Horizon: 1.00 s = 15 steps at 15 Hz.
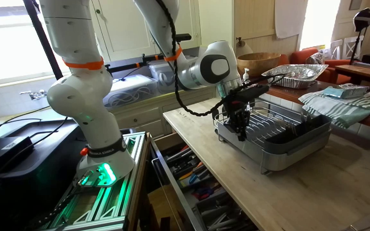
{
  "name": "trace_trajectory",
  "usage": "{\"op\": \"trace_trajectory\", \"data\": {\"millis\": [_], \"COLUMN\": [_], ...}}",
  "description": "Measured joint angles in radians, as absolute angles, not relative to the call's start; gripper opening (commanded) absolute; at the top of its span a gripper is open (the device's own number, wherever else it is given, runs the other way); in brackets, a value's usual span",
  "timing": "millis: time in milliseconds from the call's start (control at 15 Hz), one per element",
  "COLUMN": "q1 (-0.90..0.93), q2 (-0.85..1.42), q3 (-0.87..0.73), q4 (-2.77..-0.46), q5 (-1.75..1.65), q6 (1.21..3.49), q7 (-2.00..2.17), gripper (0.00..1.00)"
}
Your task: Rotate the dishrack.
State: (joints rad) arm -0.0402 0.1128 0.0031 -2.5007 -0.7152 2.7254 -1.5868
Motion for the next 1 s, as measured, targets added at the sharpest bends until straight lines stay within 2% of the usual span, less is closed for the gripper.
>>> {"op": "trace_trajectory", "data": {"millis": [600, 1000], "q1": [-0.051, -0.051], "q2": [0.113, 0.100], "q3": [-0.030, -0.040], "q4": [-2.519, -2.524], "q5": [-0.800, -0.788], "q6": [2.820, 2.830], "q7": [-1.711, -1.487], "gripper": [0.03, 0.03]}}
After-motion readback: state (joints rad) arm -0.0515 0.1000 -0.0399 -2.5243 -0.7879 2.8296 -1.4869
